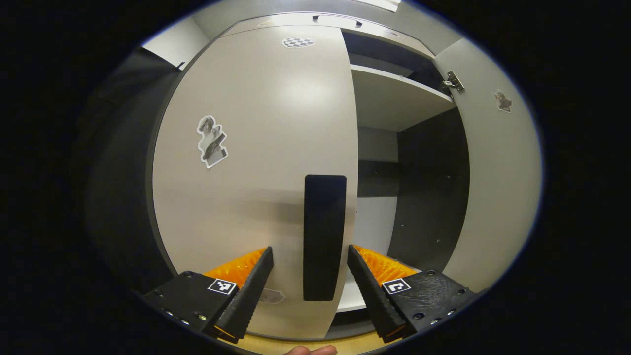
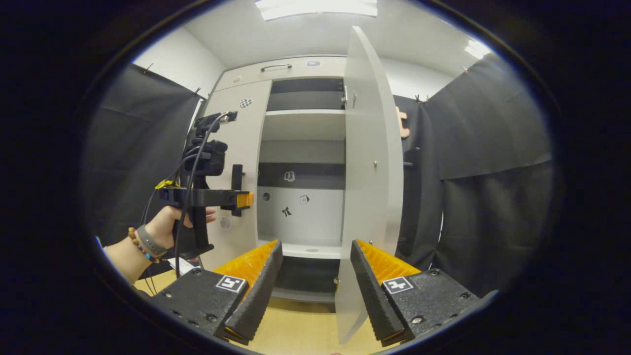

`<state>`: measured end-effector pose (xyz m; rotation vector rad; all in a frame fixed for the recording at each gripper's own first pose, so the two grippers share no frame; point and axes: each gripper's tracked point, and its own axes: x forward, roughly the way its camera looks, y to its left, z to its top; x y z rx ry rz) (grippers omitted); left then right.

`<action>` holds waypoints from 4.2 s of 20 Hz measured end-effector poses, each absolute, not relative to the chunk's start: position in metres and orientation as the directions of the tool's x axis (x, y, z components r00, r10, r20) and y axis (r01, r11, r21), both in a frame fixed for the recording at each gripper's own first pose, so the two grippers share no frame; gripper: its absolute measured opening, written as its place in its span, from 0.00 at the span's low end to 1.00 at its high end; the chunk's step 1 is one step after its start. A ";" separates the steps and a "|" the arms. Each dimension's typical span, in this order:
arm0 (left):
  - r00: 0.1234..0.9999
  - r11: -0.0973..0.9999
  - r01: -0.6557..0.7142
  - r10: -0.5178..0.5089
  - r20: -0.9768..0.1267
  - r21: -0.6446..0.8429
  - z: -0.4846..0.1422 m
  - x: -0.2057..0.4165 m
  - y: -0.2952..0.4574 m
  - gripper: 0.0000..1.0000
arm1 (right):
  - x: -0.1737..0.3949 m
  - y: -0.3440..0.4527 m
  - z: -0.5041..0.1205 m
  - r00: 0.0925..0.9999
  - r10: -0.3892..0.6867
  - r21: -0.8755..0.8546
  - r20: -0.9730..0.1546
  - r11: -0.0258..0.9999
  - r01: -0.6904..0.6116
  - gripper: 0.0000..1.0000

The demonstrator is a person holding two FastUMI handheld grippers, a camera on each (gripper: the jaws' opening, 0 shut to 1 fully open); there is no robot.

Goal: Open the right door of the double-door shoe cabinet with the right hand, and open the left door with the left hand.

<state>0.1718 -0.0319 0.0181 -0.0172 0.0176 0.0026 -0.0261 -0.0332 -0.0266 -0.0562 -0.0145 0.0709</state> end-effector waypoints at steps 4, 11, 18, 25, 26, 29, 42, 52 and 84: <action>1.000 1.000 -0.017 0.016 -0.014 -0.015 0.018 0.173 -0.031 0.90 | -0.022 -0.033 -0.029 0.997 0.074 -0.056 0.005 0.996 -0.074 0.87; 0.999 0.999 -0.024 0.023 -0.023 -0.030 0.018 0.173 -0.025 0.73 | -0.020 -0.036 -0.032 0.997 0.079 -0.064 0.000 0.995 -0.078 0.86; 1.000 0.999 0.018 -0.018 0.001 -0.039 0.019 0.173 -0.039 0.08 | -0.016 -0.035 -0.039 0.996 0.084 -0.066 -0.017 0.994 -0.085 0.87; 0.999 0.998 0.052 -0.052 0.003 -0.025 0.017 0.169 -0.040 0.06 | -0.015 -0.036 -0.037 0.996 0.088 -0.072 -0.013 0.993 -0.089 0.87; 0.998 0.998 0.057 -0.057 0.006 -0.021 0.017 0.167 -0.040 0.06 | -0.015 -0.036 -0.036 0.996 0.089 -0.077 -0.011 0.993 -0.089 0.87; 0.996 0.996 0.084 -0.084 0.007 -0.027 0.019 0.151 -0.041 0.06 | -0.019 -0.036 -0.038 0.996 0.091 -0.089 -0.010 0.992 -0.091 0.87; 0.991 0.992 0.130 -0.130 -0.019 -0.004 0.024 0.040 0.006 0.05 | -0.027 -0.031 -0.042 0.994 0.103 -0.097 -0.025 0.990 -0.105 0.86; 0.999 1.000 0.027 -0.027 -0.027 0.013 0.024 -0.006 0.065 0.05 | -0.026 -0.033 -0.042 0.996 0.083 -0.117 -0.012 0.990 -0.084 0.86; 0.998 0.997 -0.008 0.013 0.069 -0.078 0.013 -0.065 0.096 0.14 | -0.015 -0.023 -0.057 0.994 0.088 -0.162 -0.062 0.982 -0.097 0.88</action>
